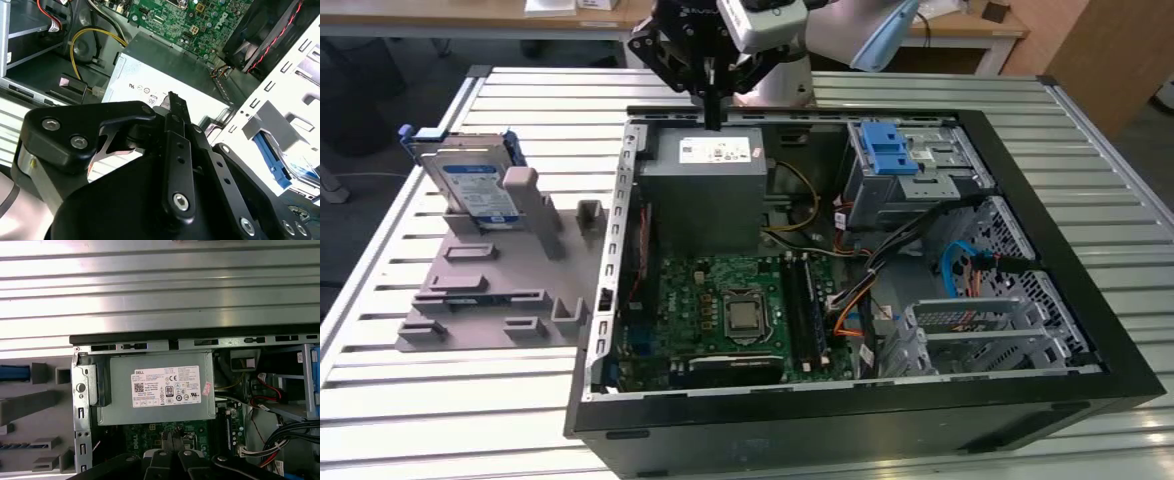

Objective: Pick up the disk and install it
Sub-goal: 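Reach for the disk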

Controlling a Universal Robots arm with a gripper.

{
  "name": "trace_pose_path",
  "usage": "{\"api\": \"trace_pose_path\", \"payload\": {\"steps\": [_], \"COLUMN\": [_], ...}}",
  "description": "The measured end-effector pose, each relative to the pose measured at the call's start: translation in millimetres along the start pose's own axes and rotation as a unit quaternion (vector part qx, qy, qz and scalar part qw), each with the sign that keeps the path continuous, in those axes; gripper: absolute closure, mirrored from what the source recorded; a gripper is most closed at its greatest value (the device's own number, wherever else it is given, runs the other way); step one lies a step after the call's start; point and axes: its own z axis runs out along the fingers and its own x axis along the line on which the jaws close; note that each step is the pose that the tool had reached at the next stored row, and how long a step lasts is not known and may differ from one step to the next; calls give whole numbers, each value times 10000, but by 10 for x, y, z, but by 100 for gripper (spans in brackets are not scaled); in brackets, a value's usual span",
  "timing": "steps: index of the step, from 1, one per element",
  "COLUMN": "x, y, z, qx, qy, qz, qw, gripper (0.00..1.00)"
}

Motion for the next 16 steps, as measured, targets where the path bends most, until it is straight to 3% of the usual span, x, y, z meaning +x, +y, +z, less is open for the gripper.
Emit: {"api": "trace_pose_path", "payload": {"steps": [16], "x": [202], "y": [-15], "z": [-3], "qx": [0], "qy": [0], "qz": [0], "qw": [10000], "gripper": [89]}}
